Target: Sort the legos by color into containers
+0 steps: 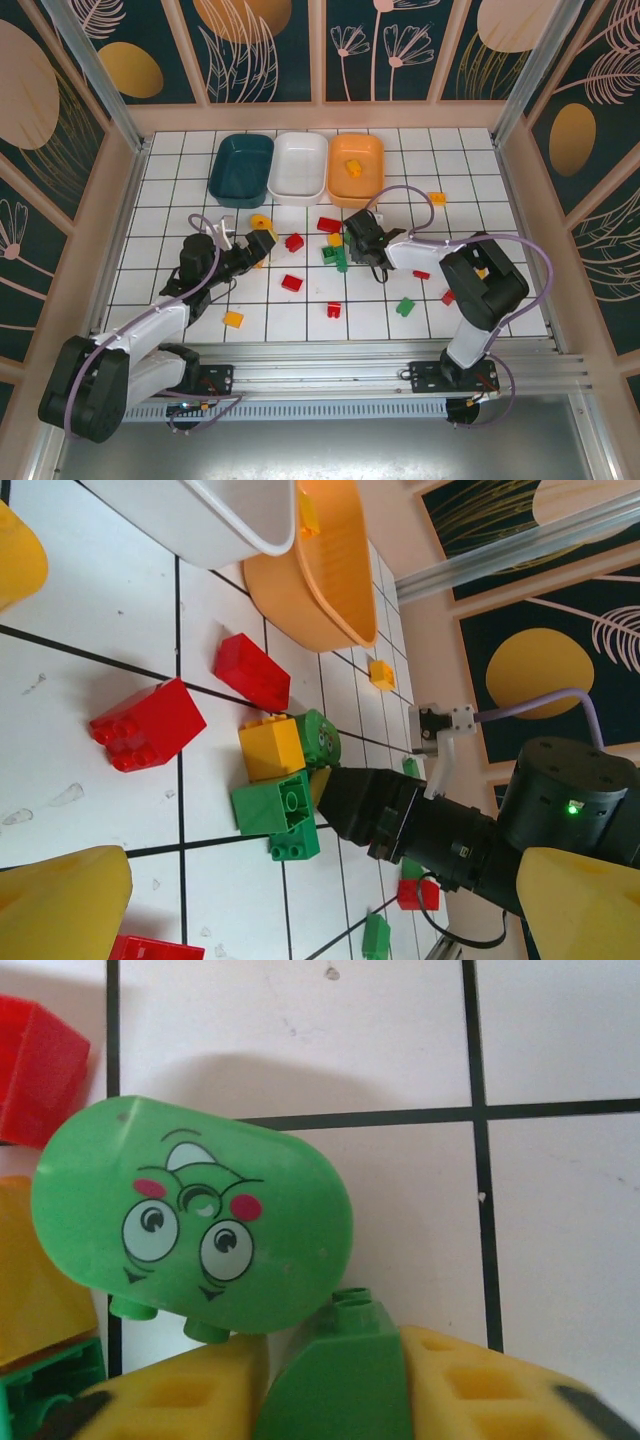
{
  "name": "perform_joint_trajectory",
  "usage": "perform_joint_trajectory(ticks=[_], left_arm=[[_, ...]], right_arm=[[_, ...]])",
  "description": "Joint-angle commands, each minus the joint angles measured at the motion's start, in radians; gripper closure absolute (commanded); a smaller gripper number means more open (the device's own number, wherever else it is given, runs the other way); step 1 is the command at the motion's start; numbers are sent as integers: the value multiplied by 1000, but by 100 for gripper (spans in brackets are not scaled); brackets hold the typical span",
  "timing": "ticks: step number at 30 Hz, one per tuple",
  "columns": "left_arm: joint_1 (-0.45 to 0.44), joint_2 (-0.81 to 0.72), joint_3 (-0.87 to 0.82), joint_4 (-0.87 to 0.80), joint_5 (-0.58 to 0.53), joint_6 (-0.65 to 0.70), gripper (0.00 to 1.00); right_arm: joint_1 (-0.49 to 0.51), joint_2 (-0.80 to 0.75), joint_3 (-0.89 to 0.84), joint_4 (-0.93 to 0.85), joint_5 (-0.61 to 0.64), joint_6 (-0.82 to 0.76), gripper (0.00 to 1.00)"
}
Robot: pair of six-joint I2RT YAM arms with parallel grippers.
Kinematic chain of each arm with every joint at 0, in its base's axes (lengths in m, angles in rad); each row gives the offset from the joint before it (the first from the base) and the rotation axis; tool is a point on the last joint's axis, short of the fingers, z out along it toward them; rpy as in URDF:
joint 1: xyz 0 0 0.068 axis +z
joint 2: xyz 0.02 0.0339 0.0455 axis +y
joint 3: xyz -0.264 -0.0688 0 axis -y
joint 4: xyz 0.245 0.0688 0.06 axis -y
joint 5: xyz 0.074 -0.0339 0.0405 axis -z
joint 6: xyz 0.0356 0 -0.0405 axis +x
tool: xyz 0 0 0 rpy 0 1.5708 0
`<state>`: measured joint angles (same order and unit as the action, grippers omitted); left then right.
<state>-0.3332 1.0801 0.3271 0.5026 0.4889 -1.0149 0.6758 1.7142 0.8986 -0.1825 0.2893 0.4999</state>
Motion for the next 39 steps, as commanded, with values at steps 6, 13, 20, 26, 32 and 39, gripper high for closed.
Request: perform_joint_trajectory(ticks=[6,13,20,26,32,39], left_arm=[[-4,-18,67,-120,-55,67,1],[0,-66,146,-398,-358,110,1],[49,-110,142,-505,-382,66,2],[54,-180,122,-584,-351,89,1],[54,-230,103,-603,-335,96,2],[55,-216,110,-584,-315,100,1]], right_arm=[[8,-117,40,-81,68,11,76],[37,-188,167,-11,-72,-52,74],[35,159,545,76,-136,-149,74],[15,488,961,-52,-100,-200,74],[5,698,1262,-197,-115,-224,73],[-16,808,1419,-292,-135,-205,66]])
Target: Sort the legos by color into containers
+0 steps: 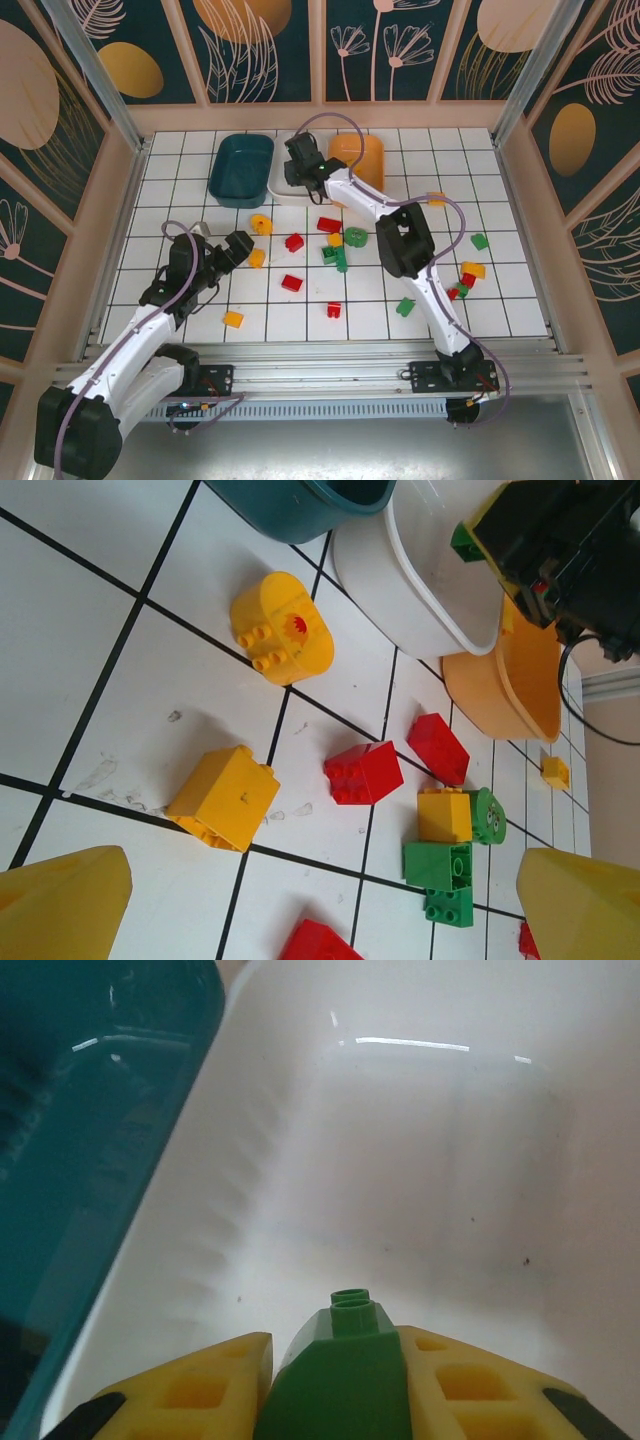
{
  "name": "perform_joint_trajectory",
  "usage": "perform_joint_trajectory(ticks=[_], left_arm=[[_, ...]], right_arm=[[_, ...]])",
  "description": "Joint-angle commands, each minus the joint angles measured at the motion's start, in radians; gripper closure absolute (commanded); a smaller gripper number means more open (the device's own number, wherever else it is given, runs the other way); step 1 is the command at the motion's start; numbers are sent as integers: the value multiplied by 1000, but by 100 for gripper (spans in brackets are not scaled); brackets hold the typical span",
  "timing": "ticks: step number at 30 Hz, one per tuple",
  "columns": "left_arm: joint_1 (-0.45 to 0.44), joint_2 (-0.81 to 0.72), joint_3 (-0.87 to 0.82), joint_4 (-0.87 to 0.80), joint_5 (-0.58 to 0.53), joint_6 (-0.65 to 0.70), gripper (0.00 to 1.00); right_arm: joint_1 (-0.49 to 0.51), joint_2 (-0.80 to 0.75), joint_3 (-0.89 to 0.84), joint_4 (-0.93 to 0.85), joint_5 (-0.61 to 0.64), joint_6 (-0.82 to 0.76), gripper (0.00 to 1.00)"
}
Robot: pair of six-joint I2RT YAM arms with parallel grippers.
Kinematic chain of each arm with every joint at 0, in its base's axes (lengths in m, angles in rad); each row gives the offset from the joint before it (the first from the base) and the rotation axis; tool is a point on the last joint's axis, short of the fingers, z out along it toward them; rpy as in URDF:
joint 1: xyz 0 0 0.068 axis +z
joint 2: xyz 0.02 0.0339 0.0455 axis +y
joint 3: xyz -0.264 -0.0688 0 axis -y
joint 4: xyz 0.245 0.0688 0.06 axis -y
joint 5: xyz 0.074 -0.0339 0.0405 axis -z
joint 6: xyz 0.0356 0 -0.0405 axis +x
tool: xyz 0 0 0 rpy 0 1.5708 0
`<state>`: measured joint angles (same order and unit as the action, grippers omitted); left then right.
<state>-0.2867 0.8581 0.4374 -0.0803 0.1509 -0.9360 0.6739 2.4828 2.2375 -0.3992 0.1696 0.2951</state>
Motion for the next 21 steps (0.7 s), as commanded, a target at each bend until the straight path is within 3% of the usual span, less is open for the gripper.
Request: perform_joint_trajectory(ticks=[1,4,11,21], left_arm=[[7,11,1,2,30,22,1],[7,26,7,10,48,29,2],[7,42,31,14,78,49,1],[7,70,25,60,77,60,2]], right_arm=[[-14,43,85,-79,-19,-2,63],[-12,30,86,-78,-20,-13,52],[2,-144,-16,-23,41,-42,48],[90,-634,-780,266,41,-15,49]])
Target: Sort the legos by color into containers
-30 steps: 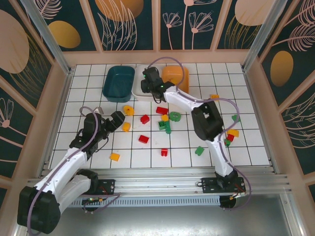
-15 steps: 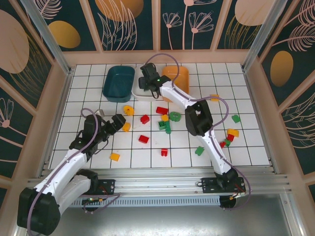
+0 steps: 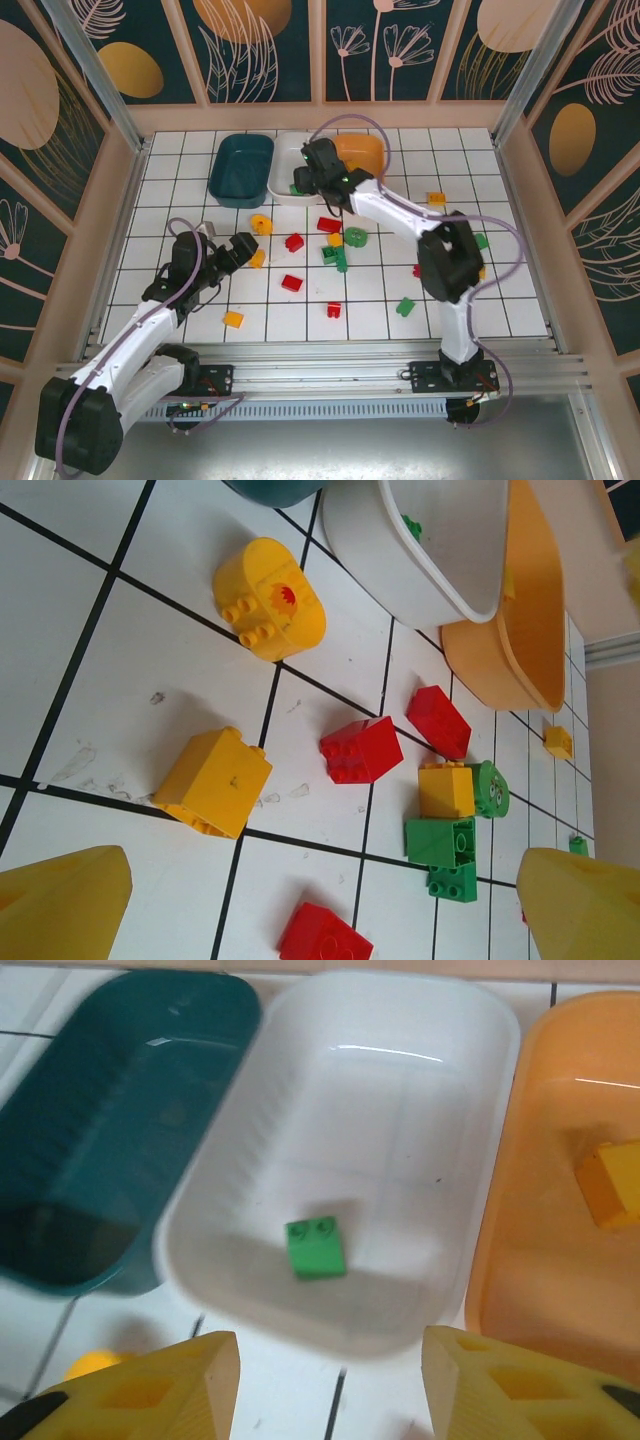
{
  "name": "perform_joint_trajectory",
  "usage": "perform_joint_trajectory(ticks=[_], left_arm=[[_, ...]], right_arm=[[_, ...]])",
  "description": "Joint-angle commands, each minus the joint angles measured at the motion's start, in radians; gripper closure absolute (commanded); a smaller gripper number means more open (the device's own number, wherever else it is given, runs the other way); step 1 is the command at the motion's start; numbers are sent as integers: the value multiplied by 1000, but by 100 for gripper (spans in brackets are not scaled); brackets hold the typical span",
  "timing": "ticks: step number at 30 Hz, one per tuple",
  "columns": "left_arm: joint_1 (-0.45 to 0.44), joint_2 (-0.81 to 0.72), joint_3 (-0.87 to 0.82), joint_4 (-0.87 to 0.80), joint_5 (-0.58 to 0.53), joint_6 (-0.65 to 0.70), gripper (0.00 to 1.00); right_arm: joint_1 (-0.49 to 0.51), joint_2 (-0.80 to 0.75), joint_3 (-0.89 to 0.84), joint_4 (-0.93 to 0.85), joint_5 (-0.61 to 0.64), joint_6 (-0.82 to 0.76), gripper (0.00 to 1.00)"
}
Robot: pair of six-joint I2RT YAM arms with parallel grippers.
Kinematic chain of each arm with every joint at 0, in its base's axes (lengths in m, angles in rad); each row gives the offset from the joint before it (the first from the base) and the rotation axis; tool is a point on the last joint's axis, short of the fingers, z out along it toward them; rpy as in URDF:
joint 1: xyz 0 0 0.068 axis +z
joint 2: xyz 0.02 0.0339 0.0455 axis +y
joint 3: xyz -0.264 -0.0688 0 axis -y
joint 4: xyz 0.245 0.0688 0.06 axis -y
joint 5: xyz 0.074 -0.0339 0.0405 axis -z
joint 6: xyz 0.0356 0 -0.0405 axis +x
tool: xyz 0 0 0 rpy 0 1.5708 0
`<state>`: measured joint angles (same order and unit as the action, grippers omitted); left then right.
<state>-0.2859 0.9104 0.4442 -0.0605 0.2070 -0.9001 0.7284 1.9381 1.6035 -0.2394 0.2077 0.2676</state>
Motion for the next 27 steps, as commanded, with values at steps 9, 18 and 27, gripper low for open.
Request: perform_joint_trajectory(ticks=[9,18,27], left_arm=[[38,-5,74,-15,-148,100,2],[62,-67,80,-46,-199,76,1],[63,-113,44,-64,-196,70,1]], right_arm=[[301,-155,-448,68,-8,-256,35],[359,-33,-426,59,-59,-282,32],[358,17,-422,67,-108,-281,41]])
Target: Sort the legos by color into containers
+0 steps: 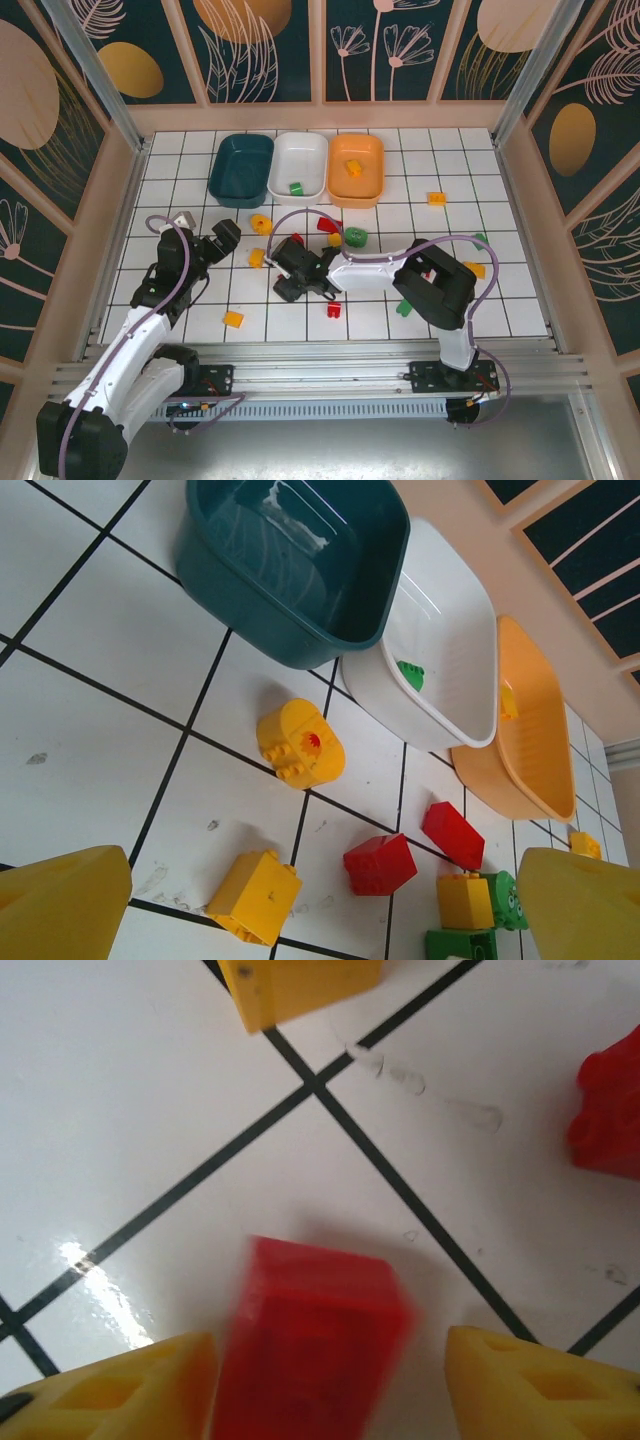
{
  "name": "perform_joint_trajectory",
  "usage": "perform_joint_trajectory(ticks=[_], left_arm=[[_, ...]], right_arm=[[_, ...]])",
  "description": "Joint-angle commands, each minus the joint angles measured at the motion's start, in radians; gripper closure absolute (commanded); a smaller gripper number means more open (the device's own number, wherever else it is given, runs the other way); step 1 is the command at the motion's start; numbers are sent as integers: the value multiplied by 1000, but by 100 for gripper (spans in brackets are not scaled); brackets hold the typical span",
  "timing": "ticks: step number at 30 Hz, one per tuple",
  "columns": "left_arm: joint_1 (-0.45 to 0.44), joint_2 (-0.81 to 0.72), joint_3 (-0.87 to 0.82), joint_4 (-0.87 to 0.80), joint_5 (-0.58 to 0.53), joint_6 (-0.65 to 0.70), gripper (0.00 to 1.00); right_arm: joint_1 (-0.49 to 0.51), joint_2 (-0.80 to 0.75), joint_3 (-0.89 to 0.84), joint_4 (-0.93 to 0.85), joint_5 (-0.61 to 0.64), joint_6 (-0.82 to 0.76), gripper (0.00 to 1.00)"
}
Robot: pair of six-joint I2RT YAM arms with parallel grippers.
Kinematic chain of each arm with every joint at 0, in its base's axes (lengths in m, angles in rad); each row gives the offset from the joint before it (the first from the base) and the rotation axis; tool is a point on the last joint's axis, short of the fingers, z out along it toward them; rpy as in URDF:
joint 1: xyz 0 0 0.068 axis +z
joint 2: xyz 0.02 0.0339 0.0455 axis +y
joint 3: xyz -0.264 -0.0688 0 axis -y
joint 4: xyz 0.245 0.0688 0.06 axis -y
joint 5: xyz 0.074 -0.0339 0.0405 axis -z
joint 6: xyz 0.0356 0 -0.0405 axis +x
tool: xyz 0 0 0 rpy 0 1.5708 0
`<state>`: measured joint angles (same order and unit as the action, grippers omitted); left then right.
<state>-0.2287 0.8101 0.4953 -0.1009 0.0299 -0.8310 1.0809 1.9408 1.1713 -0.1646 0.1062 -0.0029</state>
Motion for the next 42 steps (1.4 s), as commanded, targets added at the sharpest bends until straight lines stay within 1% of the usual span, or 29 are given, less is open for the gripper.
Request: perform_joint_trajectory(ticks=[1,2,4,5,7,9,12,15,18,22,25,28,32,38,42], left_arm=[[6,-12,-5,-23,-19,1,2],[6,-11,-3,-23,-18,1,1],[5,-8,2,-23,-15,3,1],[6,-6,3,-23,-13,4,1],[6,-7,5,-24,-12,4,1],[6,-9,9,-28,-13,6,2],[6,-12,12,-31,-11,7,1],[5,-12,22,-41,-7,8,2],[5,-18,34,-57,-6,18,2],[6,-28,34,-65,-20,25,1],[6,-28,32,-63,-19,25,2],[6,-23,31,-61,-19,27,2],[7,-23,28,-62,-18,30,2],[5,-19,26,-55,-15,26,2],[7,-9,23,-45,-5,19,1]], right_arm=[[4,15,11,-6,-4,-11,41],[1,15,10,-6,-2,-11,42],[-8,15,10,5,-3,-8,48],[-12,16,10,10,-5,-3,49],[-18,15,13,16,-8,6,48],[-21,11,15,28,-22,10,44],[-22,12,28,55,-84,12,38],[-24,31,52,64,-119,15,36],[-23,45,72,68,-139,11,36],[-25,87,108,46,-96,-1,36],[-29,116,138,34,-96,3,36],[-29,123,143,31,-96,1,38],[-36,97,111,26,-112,-3,40],[-50,-5,21,71,-251,3,39],[-50,-32,9,70,-286,1,37]])
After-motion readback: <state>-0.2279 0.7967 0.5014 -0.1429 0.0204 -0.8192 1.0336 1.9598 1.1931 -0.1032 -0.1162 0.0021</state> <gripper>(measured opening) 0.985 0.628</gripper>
